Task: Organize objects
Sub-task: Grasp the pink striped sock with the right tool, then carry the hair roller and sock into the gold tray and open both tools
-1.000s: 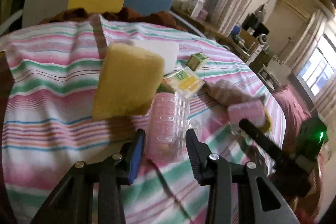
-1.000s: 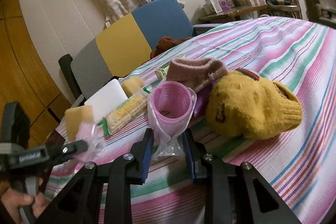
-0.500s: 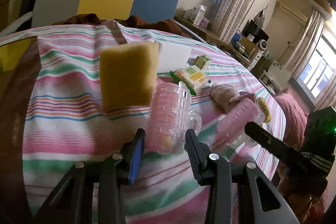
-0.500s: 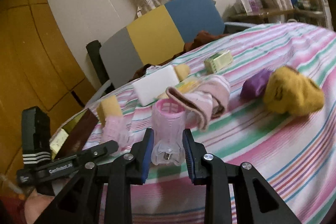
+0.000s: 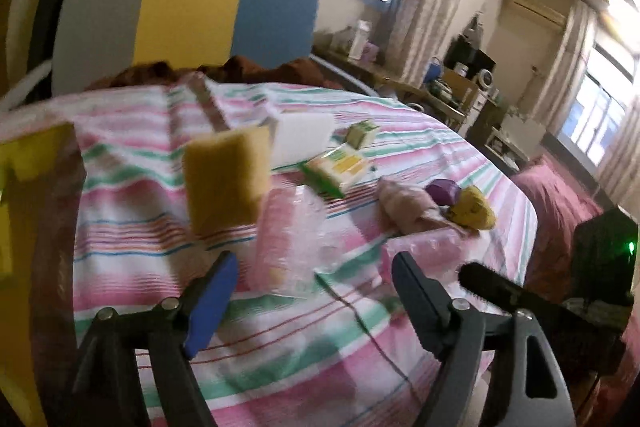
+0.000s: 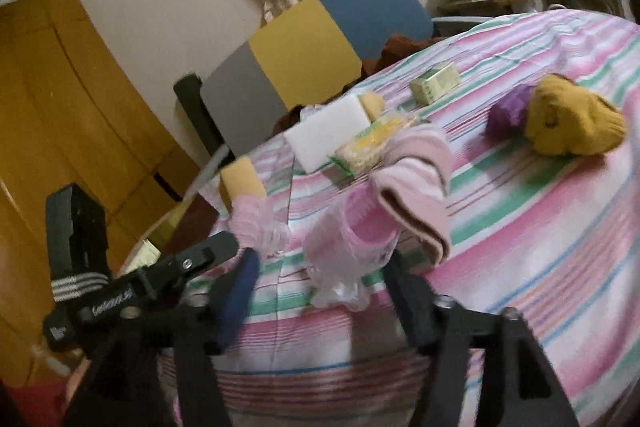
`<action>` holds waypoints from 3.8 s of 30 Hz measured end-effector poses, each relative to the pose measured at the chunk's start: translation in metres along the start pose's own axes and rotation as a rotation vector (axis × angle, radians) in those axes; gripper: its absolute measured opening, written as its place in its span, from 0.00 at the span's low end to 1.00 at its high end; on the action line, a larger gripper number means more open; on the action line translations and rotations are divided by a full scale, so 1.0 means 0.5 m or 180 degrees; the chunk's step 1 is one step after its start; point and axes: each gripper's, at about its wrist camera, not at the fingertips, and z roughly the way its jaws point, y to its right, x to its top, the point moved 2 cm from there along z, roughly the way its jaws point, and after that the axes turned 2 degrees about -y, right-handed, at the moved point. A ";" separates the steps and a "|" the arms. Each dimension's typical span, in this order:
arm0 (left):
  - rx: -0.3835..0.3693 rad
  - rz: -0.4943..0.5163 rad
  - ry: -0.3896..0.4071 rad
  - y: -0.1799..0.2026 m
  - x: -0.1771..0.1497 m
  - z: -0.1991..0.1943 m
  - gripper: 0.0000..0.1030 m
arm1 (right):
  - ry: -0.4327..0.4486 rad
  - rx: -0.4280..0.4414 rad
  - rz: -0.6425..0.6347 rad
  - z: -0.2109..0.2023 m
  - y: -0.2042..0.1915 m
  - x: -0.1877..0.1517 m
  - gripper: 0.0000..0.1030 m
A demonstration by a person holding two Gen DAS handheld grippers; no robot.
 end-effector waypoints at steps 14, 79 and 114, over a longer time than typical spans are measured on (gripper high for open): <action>-0.0312 0.0457 -0.0396 0.127 -0.007 0.071 0.78 | -0.0505 -0.0368 0.0442 0.099 0.098 0.137 0.38; -0.0714 0.0142 -0.0074 0.064 -0.092 -0.082 0.67 | -0.0173 -0.0479 0.0141 -0.005 -0.028 0.076 0.32; 0.0688 -0.0520 0.0156 -0.314 -0.137 -0.315 0.67 | -0.0941 0.0516 -0.0958 0.159 -0.530 -0.085 0.33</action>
